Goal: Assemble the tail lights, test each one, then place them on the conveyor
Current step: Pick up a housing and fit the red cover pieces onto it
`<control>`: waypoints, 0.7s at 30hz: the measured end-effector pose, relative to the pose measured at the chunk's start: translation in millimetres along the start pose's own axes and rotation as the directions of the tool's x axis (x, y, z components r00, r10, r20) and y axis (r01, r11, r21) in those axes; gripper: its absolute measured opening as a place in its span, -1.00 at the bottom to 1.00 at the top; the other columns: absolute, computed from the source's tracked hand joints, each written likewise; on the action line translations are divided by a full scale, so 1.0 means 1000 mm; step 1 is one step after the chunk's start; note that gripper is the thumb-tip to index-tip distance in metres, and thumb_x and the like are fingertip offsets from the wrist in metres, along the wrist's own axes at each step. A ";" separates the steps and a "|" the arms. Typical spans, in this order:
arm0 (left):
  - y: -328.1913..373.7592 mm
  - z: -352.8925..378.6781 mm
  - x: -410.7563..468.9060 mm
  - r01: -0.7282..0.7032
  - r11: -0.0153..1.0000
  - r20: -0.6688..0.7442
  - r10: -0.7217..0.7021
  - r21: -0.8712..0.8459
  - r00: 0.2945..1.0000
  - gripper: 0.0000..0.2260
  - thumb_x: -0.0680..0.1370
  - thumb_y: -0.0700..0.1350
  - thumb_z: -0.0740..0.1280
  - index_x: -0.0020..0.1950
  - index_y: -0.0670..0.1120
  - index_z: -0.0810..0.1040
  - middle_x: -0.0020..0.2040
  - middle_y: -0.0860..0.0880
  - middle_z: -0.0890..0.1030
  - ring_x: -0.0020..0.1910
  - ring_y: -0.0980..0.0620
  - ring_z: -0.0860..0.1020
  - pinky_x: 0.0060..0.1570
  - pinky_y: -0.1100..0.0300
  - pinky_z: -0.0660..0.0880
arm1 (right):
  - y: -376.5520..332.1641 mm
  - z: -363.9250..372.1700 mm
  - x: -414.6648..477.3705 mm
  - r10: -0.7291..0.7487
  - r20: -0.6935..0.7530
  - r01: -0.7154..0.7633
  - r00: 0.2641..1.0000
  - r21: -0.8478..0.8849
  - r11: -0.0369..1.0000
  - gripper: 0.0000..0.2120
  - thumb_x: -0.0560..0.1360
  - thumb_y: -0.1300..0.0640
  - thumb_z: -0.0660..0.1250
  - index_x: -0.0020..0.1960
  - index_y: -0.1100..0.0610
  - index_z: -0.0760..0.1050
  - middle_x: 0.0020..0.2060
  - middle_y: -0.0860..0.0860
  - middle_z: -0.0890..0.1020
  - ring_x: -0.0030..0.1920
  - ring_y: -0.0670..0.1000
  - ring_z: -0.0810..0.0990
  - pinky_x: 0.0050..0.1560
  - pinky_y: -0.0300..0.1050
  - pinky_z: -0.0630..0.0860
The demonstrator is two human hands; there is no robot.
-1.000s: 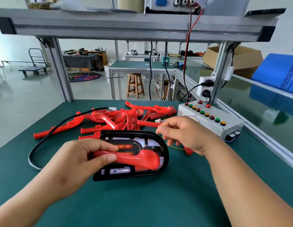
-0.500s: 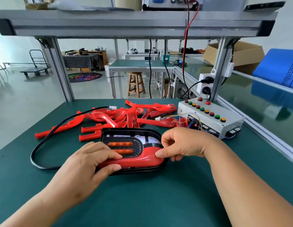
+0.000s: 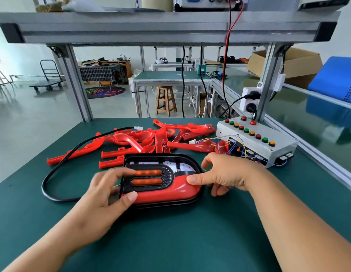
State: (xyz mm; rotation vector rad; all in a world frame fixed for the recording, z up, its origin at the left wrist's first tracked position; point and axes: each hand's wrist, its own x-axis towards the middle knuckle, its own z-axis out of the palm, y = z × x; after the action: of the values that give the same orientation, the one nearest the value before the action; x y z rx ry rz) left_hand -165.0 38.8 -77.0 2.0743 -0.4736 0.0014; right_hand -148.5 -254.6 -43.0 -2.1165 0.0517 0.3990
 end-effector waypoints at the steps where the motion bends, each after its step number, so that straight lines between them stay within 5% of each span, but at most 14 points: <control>1: 0.002 0.001 0.001 0.088 0.984 0.022 -0.085 -0.152 0.996 -0.67 0.33 0.11 0.38 0.03 0.43 0.45 0.11 0.20 0.56 0.02 0.16 0.61 0.10 0.10 0.50 | 0.000 0.000 0.001 0.003 0.001 -0.003 1.000 0.008 1.000 -0.08 -0.12 -0.35 0.52 0.11 0.10 0.43 -0.17 0.09 0.57 -0.43 -0.03 0.61 -0.42 -0.21 0.51; 5: 0.008 -0.005 0.009 0.293 0.758 0.173 -0.237 -0.582 0.956 -0.43 0.37 -0.15 0.47 0.34 0.13 0.43 0.14 -0.15 0.64 0.07 -0.13 0.65 0.00 0.02 0.54 | 0.001 0.003 0.001 -0.056 0.076 0.054 0.996 0.027 0.998 -0.42 0.10 -0.28 0.48 -0.07 0.10 0.57 -0.27 0.00 0.61 -0.40 -0.10 0.54 -0.38 -0.26 0.49; 8: 0.015 -0.011 0.017 0.276 0.727 0.248 -0.149 -0.629 0.957 -0.52 0.38 -0.25 0.47 0.29 -0.01 0.56 0.26 -0.12 0.60 0.17 -0.16 0.61 0.04 -0.03 0.60 | 0.001 0.003 0.004 -0.139 0.110 0.106 0.984 0.259 0.960 -0.33 0.14 -0.15 0.51 0.16 0.08 0.47 -0.15 0.04 0.66 -0.27 0.01 0.60 -0.34 -0.22 0.54; 12: 0.025 -0.017 0.035 0.233 0.710 0.238 -0.094 -0.664 0.967 -0.49 0.39 -0.31 0.35 0.31 0.01 0.51 0.21 -0.17 0.62 0.16 -0.16 0.61 0.01 0.12 0.61 | 0.001 0.005 0.008 -0.283 0.087 0.181 0.955 0.583 0.792 -0.57 0.29 0.02 0.45 0.14 -0.03 0.47 -0.08 0.11 0.70 -0.16 0.21 0.68 -0.22 -0.08 0.65; 21: 0.008 -0.007 0.041 0.257 0.694 0.253 -0.111 -0.673 0.961 -0.51 0.40 -0.31 0.36 0.31 -0.01 0.53 0.21 -0.21 0.61 0.19 -0.17 0.59 0.13 0.07 0.56 | 0.011 0.012 0.018 -0.274 0.005 0.213 0.962 0.615 0.759 -0.56 0.27 0.04 0.45 0.13 -0.06 0.49 -0.16 0.01 0.70 -0.21 0.12 0.68 -0.29 -0.13 0.62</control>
State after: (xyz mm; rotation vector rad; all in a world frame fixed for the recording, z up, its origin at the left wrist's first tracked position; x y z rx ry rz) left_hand -129.0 27.4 -58.7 1.3472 -0.3051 -0.4467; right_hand -136.8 -248.6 -63.0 -1.4299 -0.1375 0.2748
